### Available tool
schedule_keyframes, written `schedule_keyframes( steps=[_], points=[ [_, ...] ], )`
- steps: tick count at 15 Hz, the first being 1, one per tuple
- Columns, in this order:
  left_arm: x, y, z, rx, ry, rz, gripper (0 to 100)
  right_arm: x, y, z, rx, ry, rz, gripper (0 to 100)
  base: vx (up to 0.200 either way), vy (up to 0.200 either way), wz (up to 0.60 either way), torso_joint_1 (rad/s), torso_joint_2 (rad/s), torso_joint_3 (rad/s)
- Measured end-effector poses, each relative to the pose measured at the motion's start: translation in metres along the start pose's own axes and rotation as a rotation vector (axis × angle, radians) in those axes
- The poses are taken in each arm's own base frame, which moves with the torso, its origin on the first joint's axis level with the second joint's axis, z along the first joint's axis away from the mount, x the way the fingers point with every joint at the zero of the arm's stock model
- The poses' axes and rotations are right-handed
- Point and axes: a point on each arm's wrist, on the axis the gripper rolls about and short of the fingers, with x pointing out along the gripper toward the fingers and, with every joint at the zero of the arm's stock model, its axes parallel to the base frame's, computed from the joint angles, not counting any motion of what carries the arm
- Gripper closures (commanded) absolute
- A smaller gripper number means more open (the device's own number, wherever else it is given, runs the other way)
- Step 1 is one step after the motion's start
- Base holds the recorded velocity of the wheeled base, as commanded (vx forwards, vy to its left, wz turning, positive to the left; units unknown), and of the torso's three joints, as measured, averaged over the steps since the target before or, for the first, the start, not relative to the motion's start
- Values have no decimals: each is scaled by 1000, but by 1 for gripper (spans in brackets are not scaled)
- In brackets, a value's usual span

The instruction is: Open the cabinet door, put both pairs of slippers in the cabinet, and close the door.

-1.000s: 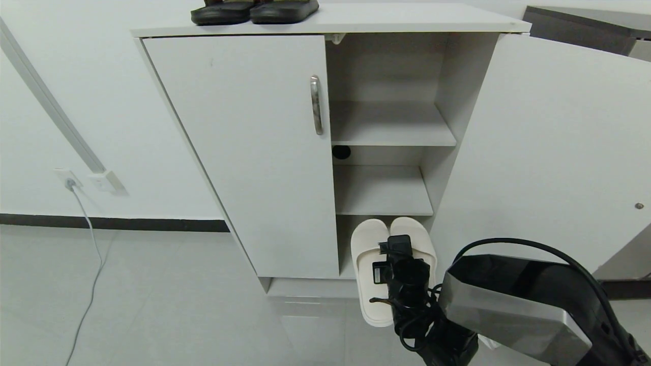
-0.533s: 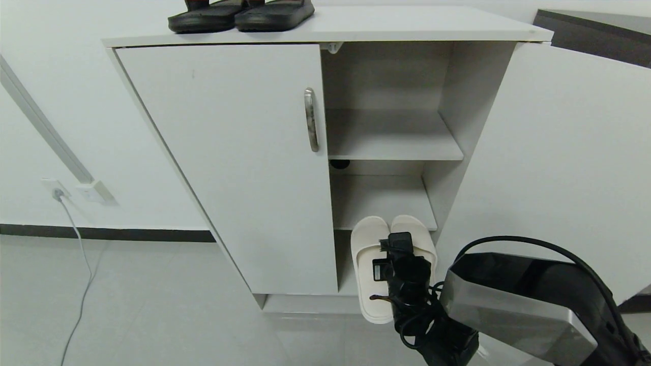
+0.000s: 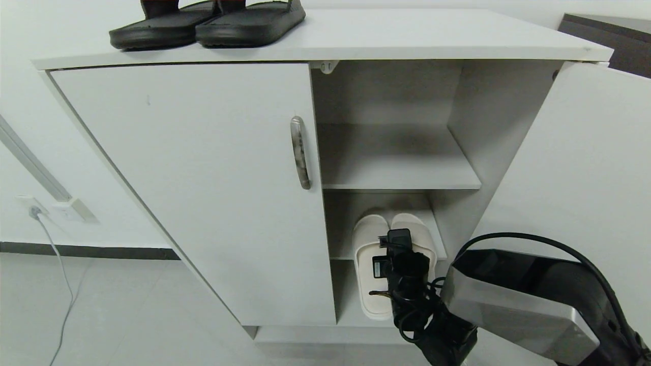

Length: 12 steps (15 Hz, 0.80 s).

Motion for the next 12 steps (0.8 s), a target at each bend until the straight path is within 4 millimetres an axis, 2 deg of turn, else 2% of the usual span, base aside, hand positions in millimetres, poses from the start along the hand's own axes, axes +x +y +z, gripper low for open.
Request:
schedule_keyframes(
  steps=[6, 9, 12],
  points=[
    [0, 0, 0, 0, 0, 0, 100, 40, 8, 21, 17, 86, 19, 100, 0, 0, 0, 0, 0, 0],
    [0, 0, 0, 0, 0, 0, 100, 63, 7, 39, 61, 48, 1, 100, 0, 0, 0, 0, 0, 0],
    [0, 0, 0, 0, 0, 0, 100, 80, 7, 43, 72, 32, -19, 100, 0, 0, 0, 0, 0, 0]
  ],
)
